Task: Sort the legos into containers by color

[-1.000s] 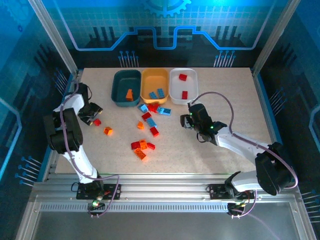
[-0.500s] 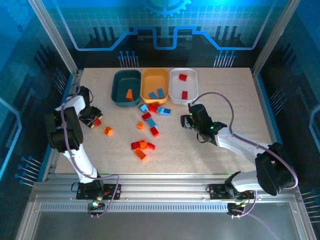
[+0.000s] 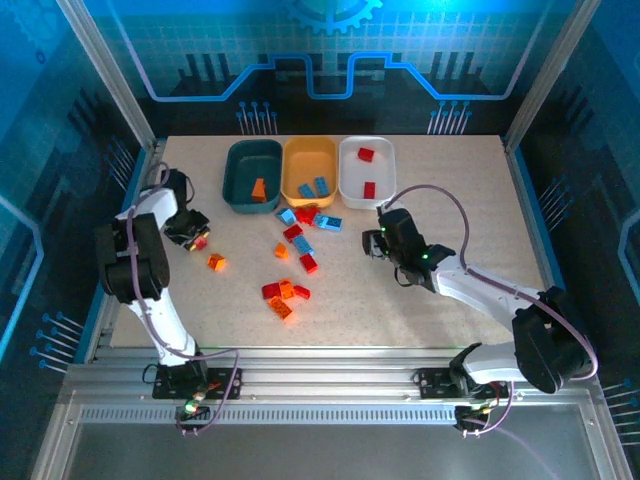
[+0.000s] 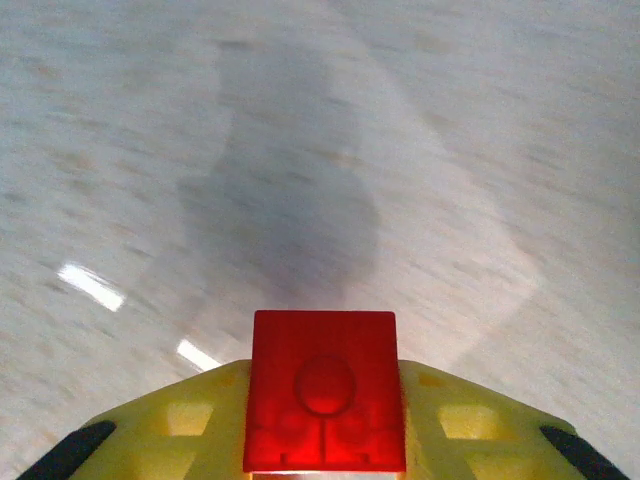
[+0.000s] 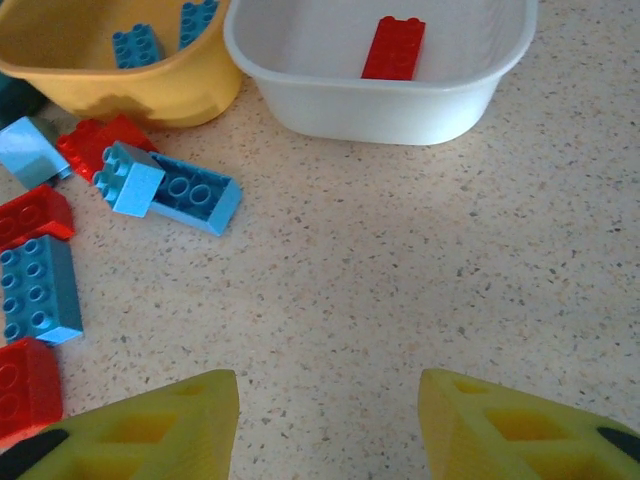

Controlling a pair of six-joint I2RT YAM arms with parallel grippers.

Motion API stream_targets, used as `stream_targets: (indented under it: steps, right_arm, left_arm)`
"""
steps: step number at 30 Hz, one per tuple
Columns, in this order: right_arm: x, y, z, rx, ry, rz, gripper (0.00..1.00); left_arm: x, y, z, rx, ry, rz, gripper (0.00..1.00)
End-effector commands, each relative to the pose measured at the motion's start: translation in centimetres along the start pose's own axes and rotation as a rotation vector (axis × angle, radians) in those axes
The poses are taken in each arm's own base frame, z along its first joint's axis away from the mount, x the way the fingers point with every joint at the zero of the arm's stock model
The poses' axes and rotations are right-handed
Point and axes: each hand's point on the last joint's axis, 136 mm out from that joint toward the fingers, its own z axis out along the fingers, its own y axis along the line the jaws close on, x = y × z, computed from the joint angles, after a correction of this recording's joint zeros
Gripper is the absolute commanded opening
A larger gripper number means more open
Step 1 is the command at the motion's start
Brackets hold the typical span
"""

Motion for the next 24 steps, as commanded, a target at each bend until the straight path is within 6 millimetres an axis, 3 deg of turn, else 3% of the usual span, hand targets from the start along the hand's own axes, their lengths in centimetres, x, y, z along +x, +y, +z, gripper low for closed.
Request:
stream_targets:
  steps: [1,3,7,10,13,18,24]
  right_arm:
    - [-0.1,-1.9,0.2,0.055,0.005,0.084,0.50]
    - [0.3,-3.1,0.6,0.078,0.020,0.133,0.50]
    - [1.9,-6.1,1.7,0.109,0.073,0.283,0.53]
    - [3.1,-7.3,2.4,0.064,0.105,0.410,0.55]
    - [3.2,-7.3,2.7,0.049,0.115,0.423,0.56]
    - [2.9,-7.1,2.3,0.039,0.100,0.418,0.56]
    - [2.7,-6.8,2.3,0.036,0.094,0.401,0.57]
  left_arm:
    - [1.7,-10.2,-7.7,0.242,-0.081,0.174,0.29]
    - [3.6,-15.3,-9.6,0.347,-0.078,0.268,0.29]
    - [7.8,-24.7,-11.2,0.536,-0.063,0.433,0.23]
    - [10.4,-30.5,-11.4,0.632,-0.082,0.533,0.24]
    - [12.3,-34.9,-10.3,0.708,-0.045,0.574,0.25]
    - [14.5,-39.9,-8.9,0.826,-0.008,0.612,0.26]
    - [15.5,-41.7,-6.2,0.867,0.035,0.575,0.30]
